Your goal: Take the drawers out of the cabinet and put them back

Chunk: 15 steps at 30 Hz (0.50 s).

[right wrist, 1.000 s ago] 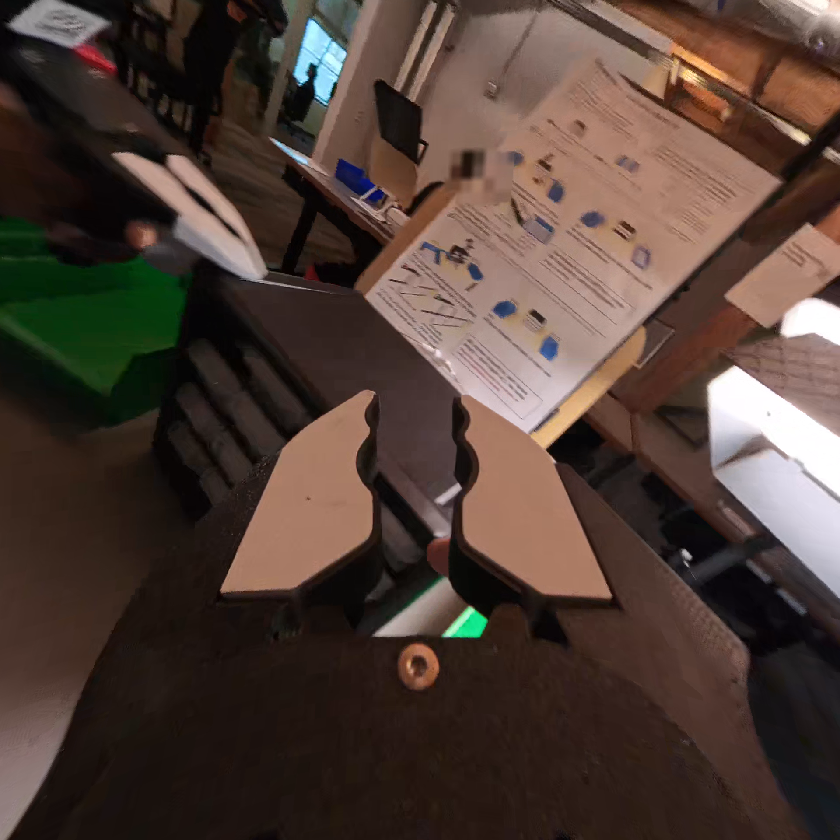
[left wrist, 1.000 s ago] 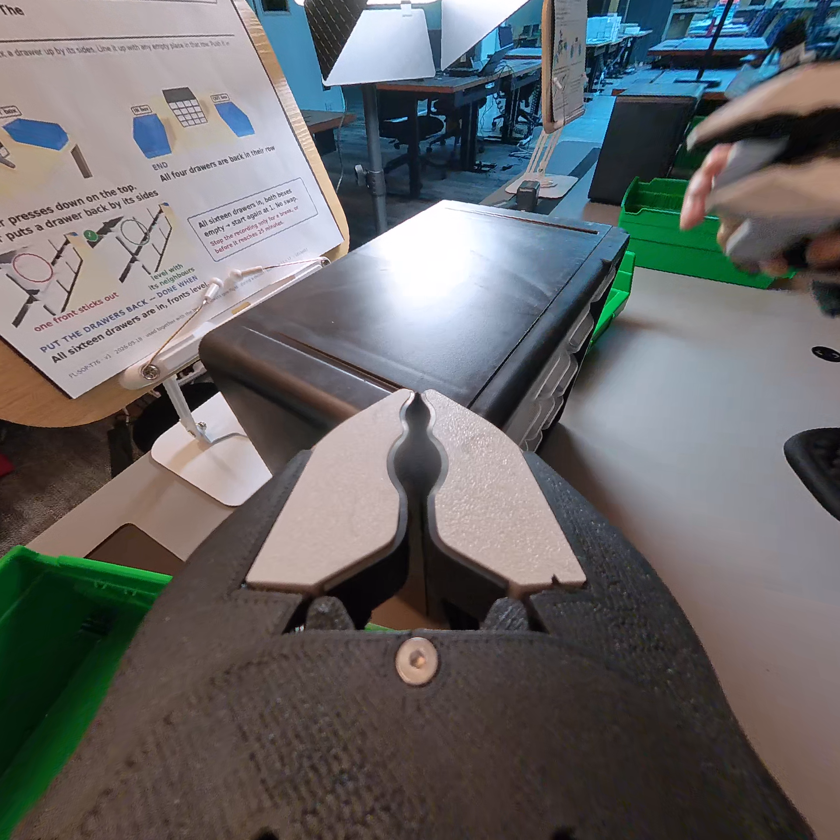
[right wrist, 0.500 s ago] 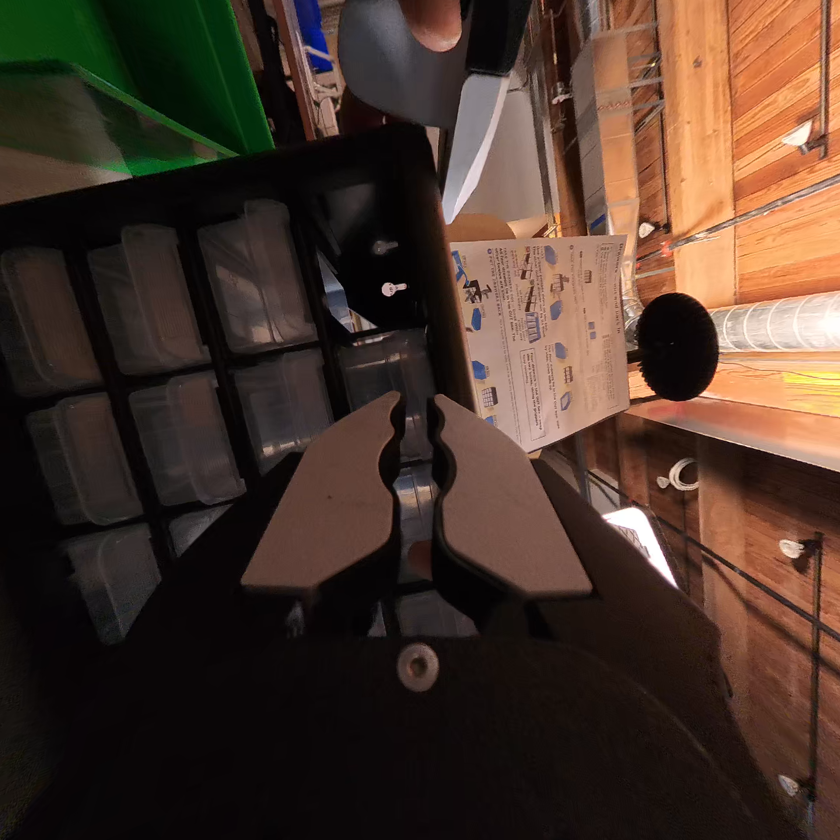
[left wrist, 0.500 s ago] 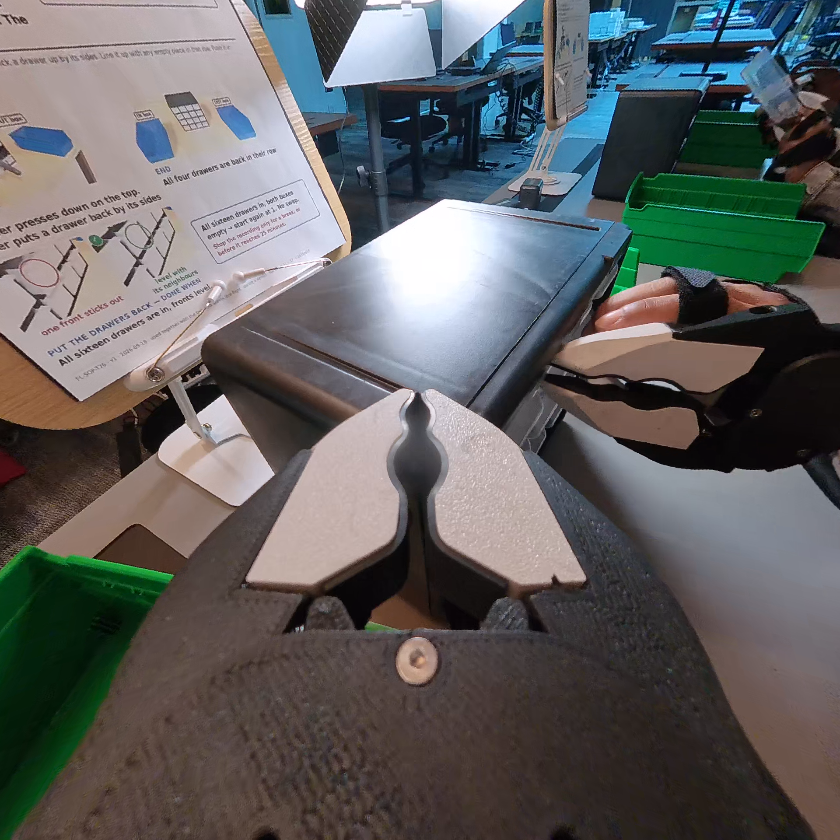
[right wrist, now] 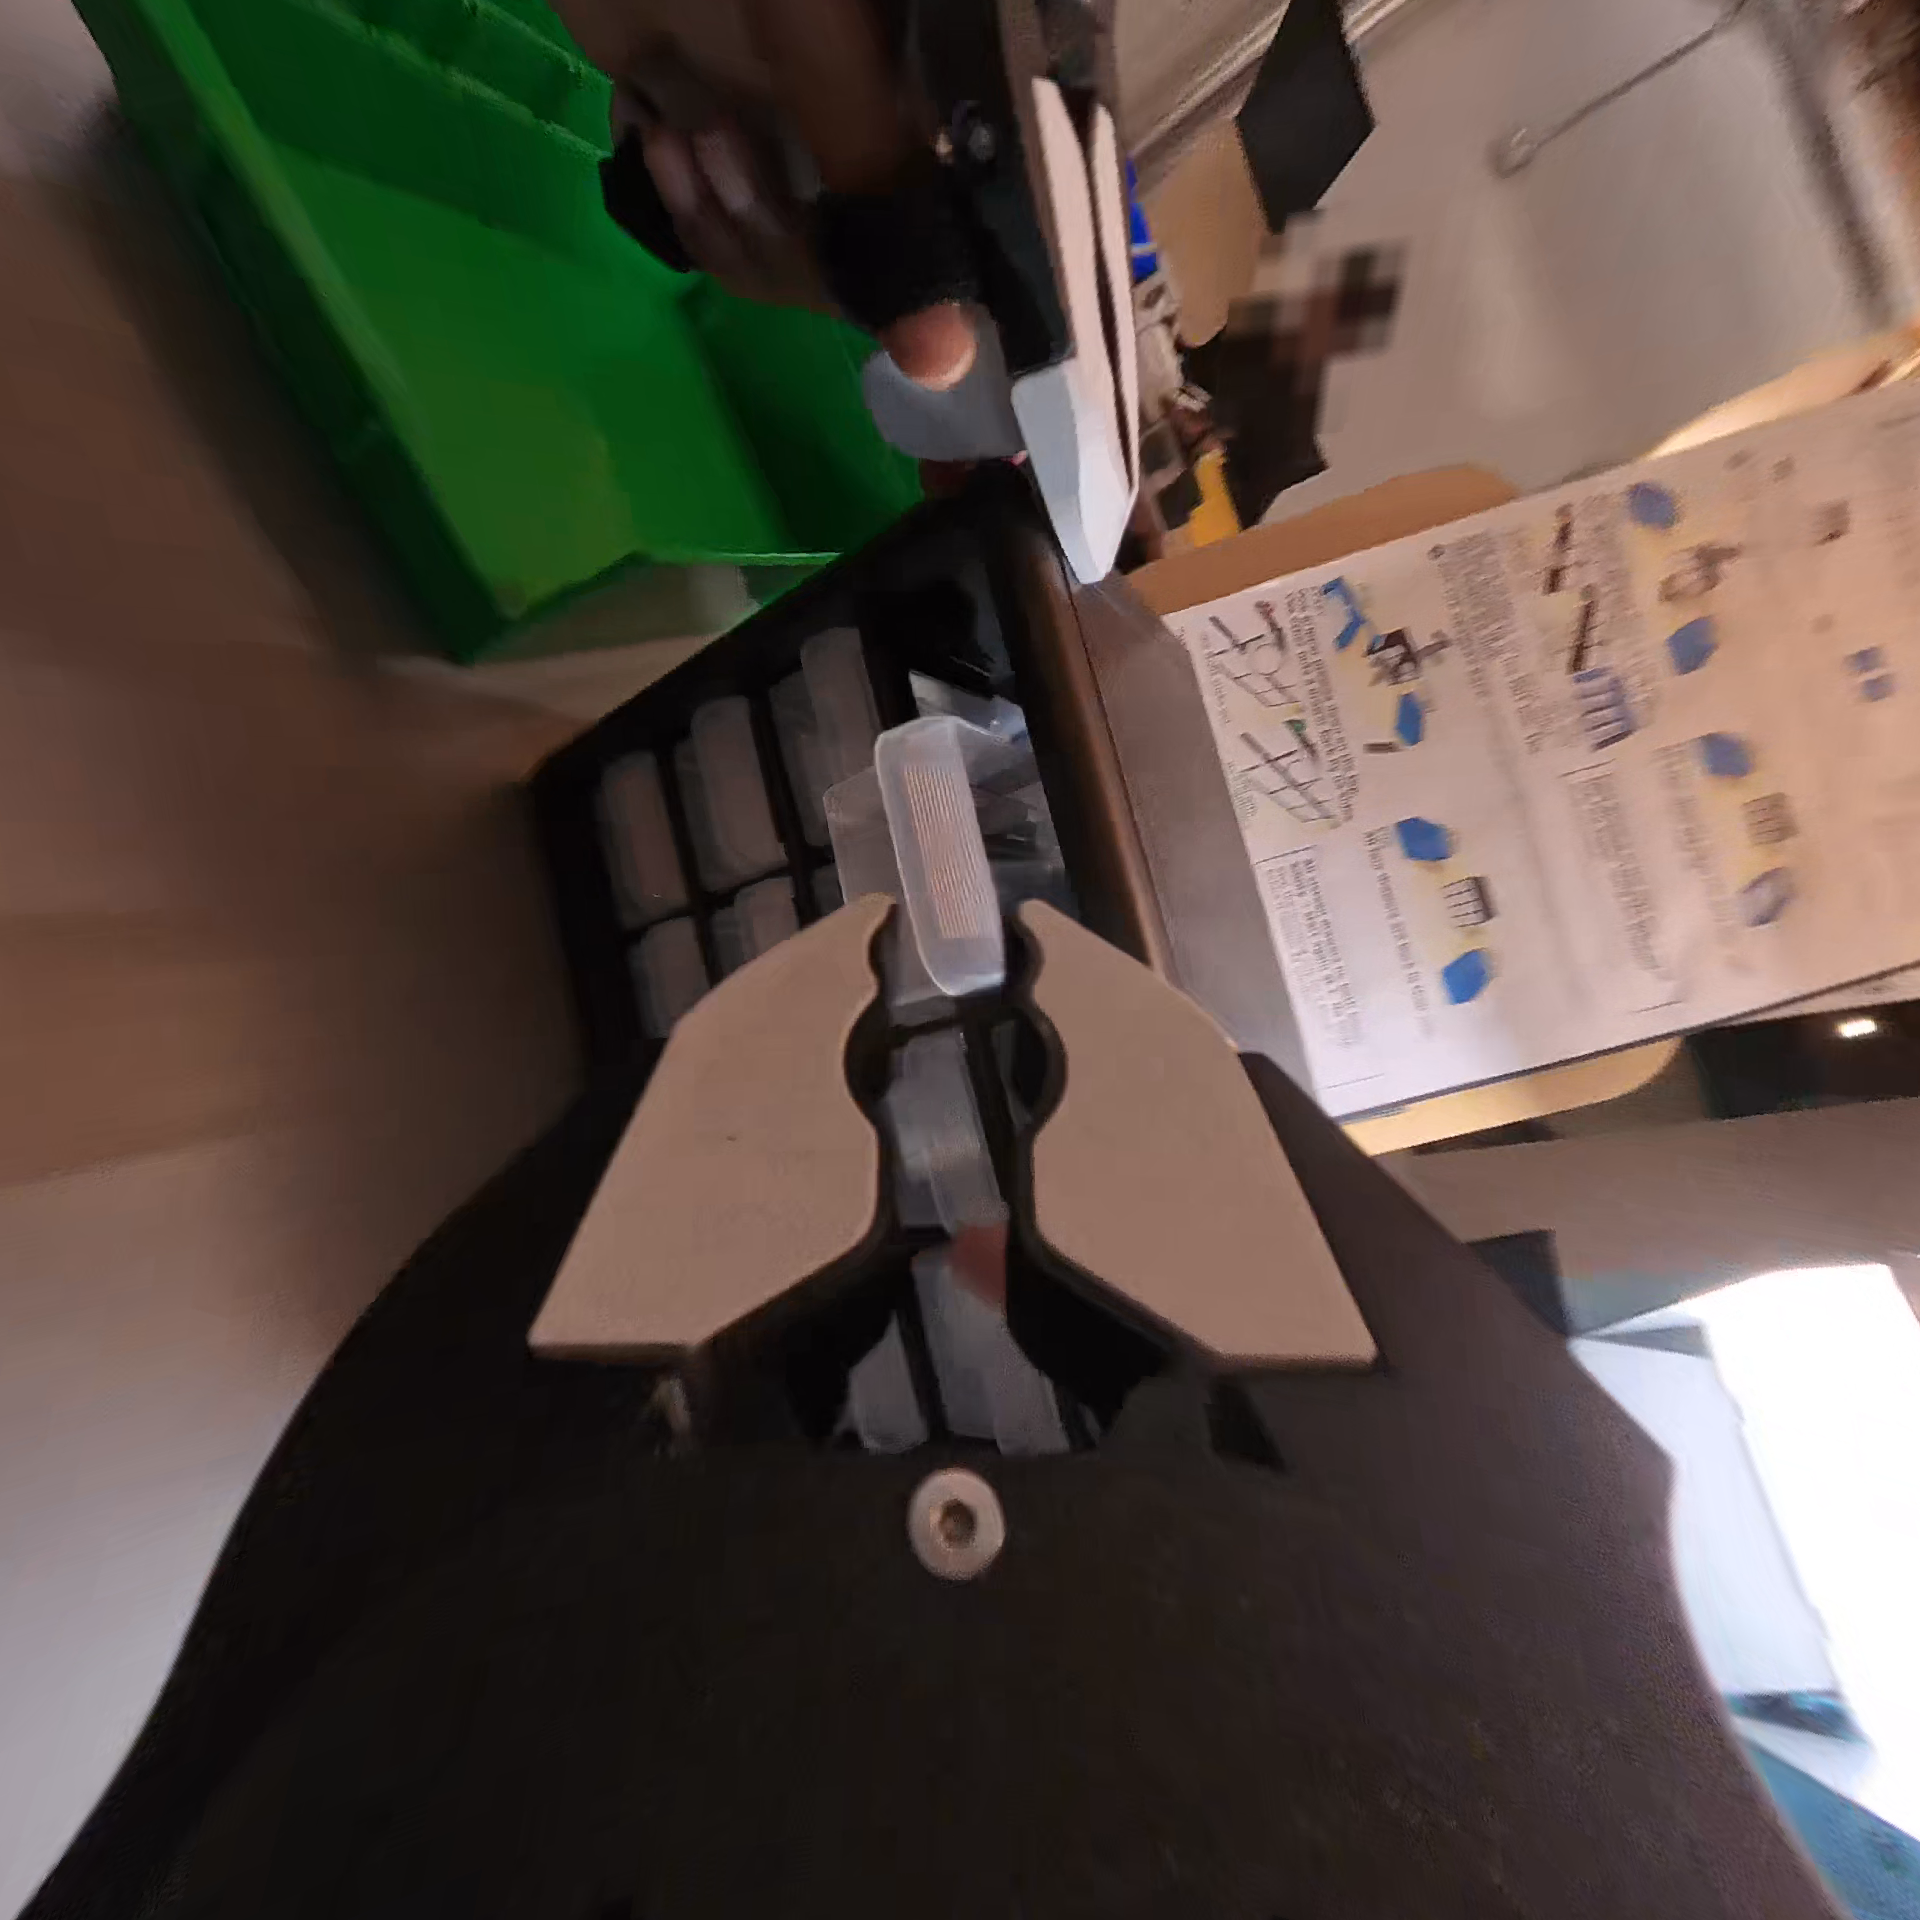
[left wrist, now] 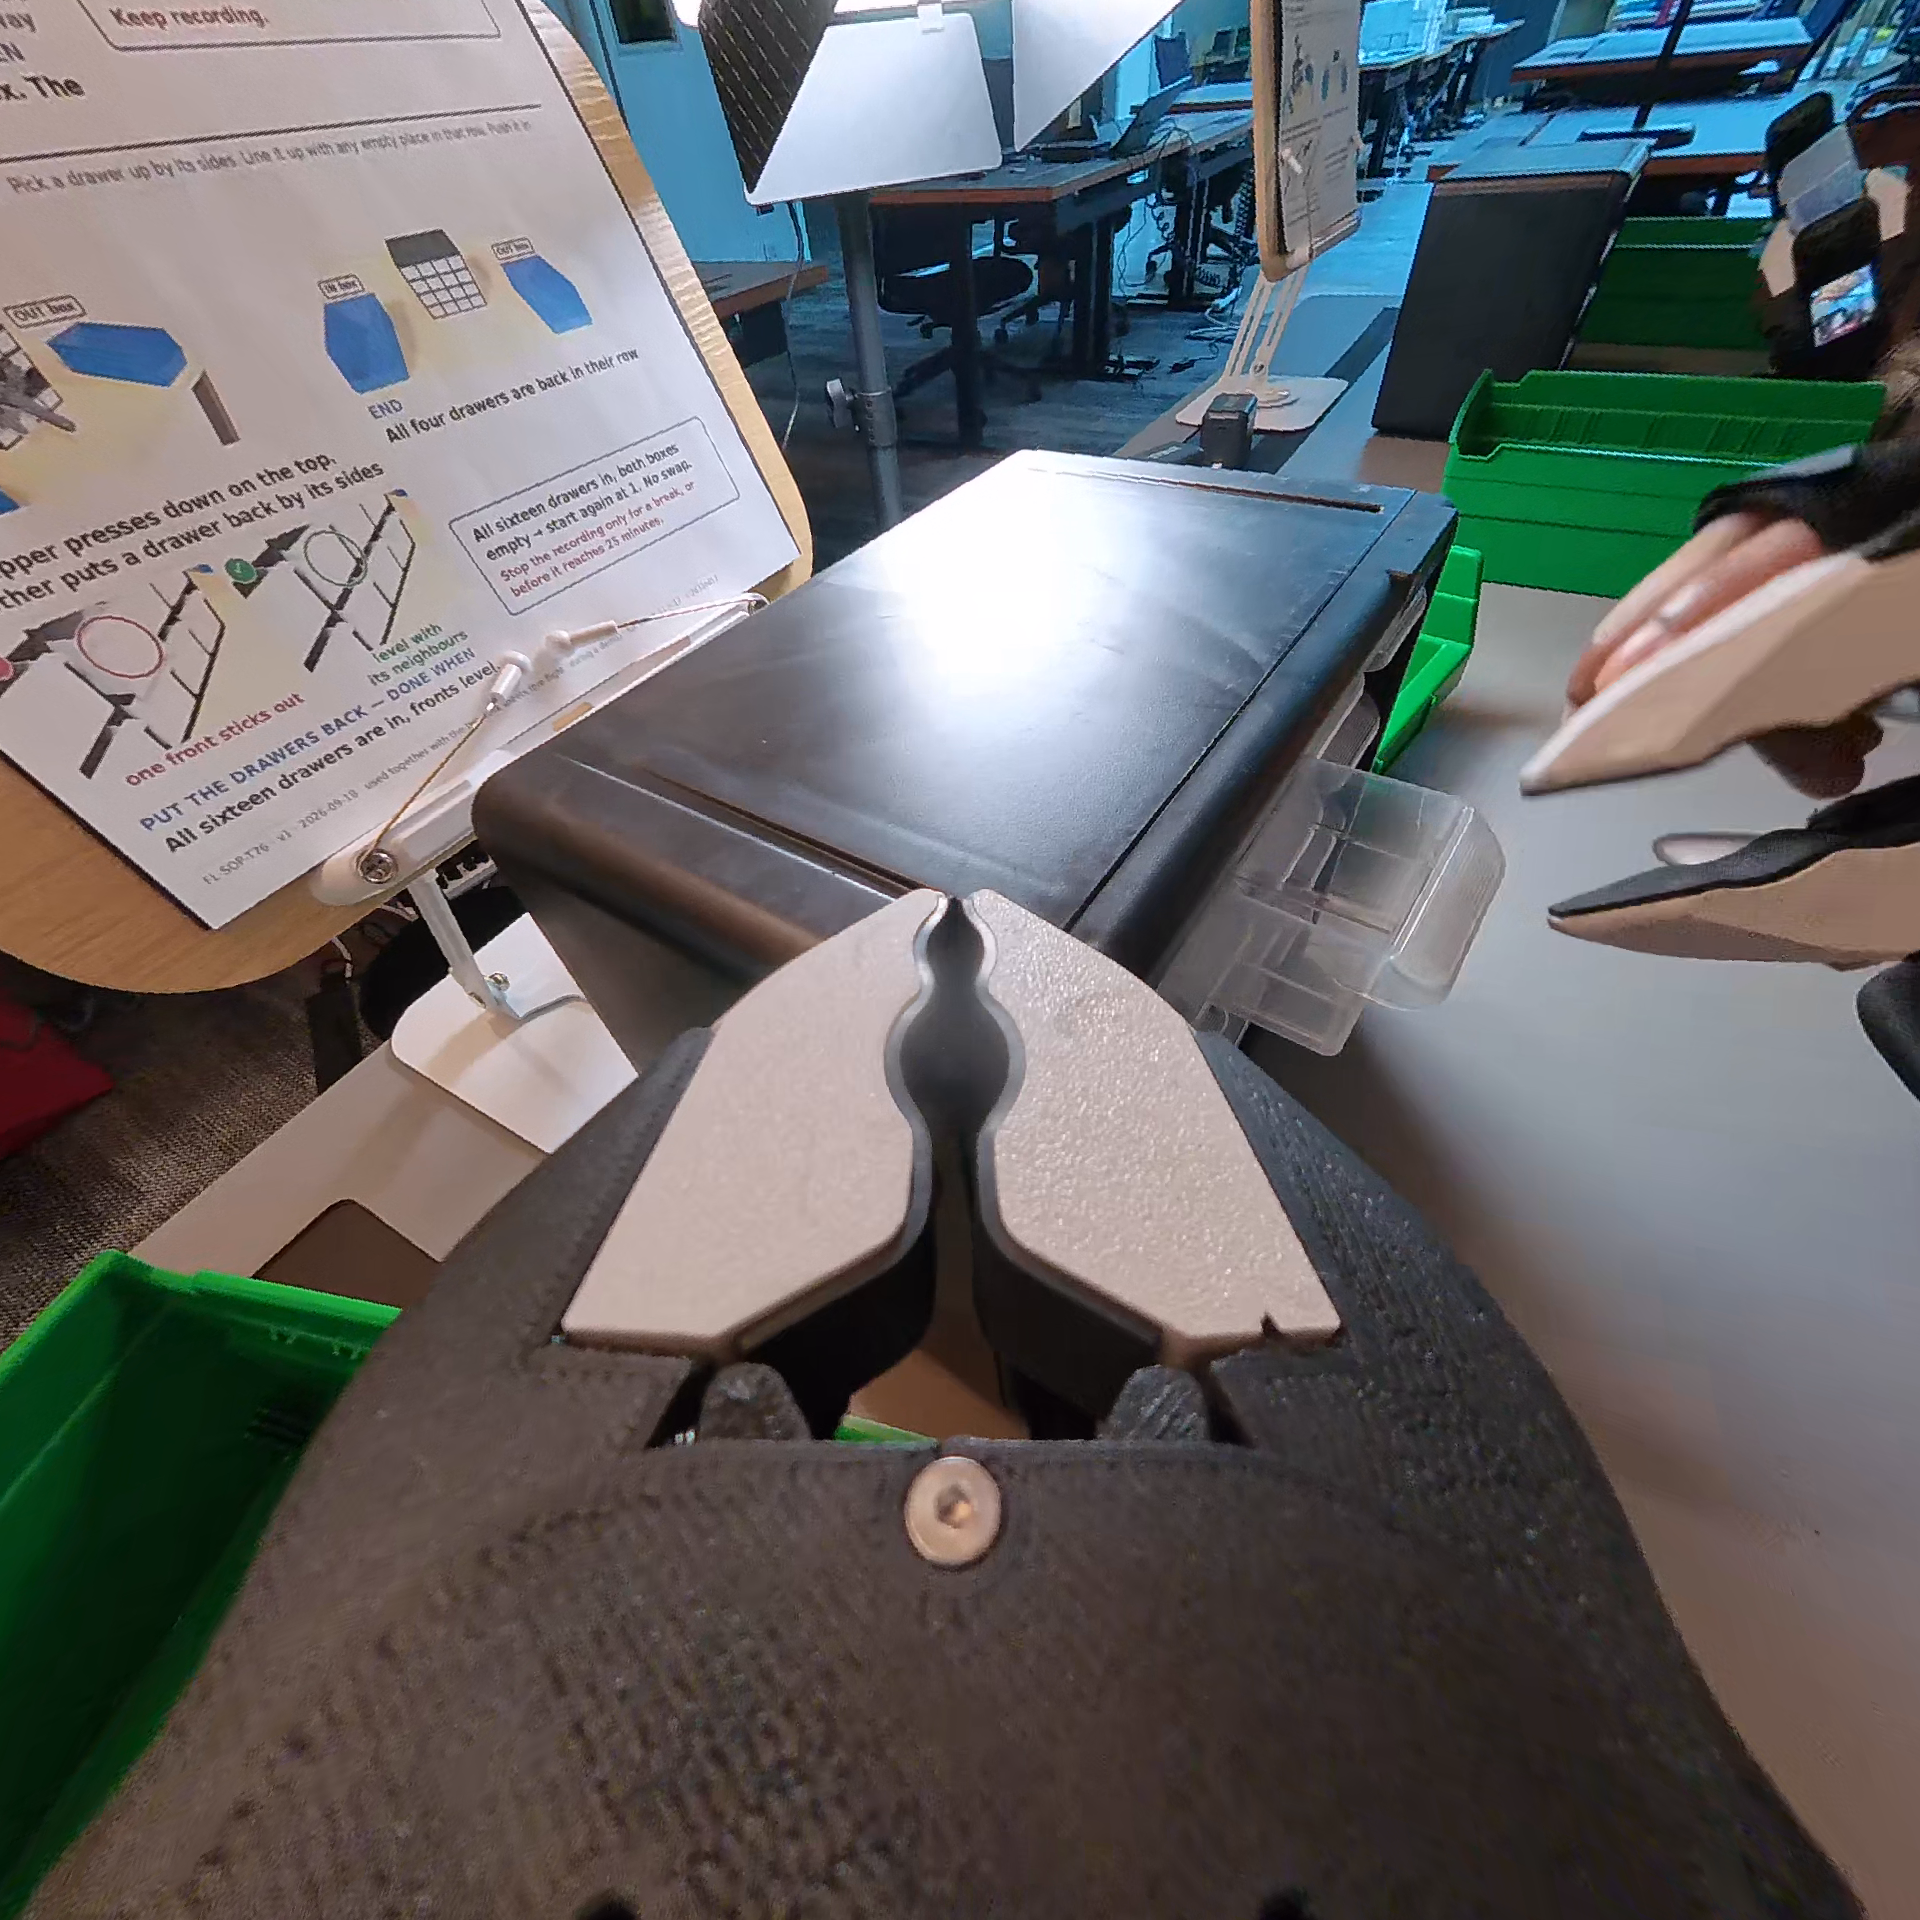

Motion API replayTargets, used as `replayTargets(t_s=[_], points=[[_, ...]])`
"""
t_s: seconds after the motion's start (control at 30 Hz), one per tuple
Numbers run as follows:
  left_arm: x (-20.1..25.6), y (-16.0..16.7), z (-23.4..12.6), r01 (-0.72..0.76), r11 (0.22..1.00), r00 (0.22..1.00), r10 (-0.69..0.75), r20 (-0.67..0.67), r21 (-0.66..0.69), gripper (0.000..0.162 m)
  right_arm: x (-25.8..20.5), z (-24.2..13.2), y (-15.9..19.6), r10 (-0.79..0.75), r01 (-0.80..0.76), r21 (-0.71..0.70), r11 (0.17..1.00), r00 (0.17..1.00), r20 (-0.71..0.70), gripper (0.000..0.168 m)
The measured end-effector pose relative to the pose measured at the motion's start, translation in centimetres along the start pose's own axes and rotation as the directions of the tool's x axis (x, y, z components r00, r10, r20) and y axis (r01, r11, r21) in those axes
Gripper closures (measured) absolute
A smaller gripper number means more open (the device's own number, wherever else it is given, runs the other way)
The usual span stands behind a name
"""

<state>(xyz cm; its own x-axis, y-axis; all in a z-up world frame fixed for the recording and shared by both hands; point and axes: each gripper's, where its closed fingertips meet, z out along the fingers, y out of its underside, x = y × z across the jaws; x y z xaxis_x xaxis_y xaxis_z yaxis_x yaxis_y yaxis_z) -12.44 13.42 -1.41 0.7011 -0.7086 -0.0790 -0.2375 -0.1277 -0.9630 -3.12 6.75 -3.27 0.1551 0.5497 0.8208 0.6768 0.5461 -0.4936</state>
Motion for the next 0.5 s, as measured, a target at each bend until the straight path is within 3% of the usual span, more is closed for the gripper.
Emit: replayTargets(t_s=[0.13, 0.33, 0.5], points=[[0.0, 0.0, 0.0, -0.003, 1.000, 1.000, 0.003, 0.003, -0.001, 0.162, 0.2, 0.8, 0.4, 0.011, -0.007, -0.044, 0.999, 0.995, 0.102, 0.129], [0.0, 0.0, 0.0, -0.003, 1.000, 1.000, 0.003, 0.003, 0.001, 0.162, -0.3, 2.6, 0.6, -0.063, 0.081, -0.075, 0.994, 0.975, 0.215, 0.145], [0.0, 0.0, 0.0, -0.006, 1.000, 1.000, 0.006, -0.001, 0.000, 0.162, -1.8, 0.6, -0.4, 0.002, 0.030, -0.066, 0.997, 0.897, 0.442, 0.149]])
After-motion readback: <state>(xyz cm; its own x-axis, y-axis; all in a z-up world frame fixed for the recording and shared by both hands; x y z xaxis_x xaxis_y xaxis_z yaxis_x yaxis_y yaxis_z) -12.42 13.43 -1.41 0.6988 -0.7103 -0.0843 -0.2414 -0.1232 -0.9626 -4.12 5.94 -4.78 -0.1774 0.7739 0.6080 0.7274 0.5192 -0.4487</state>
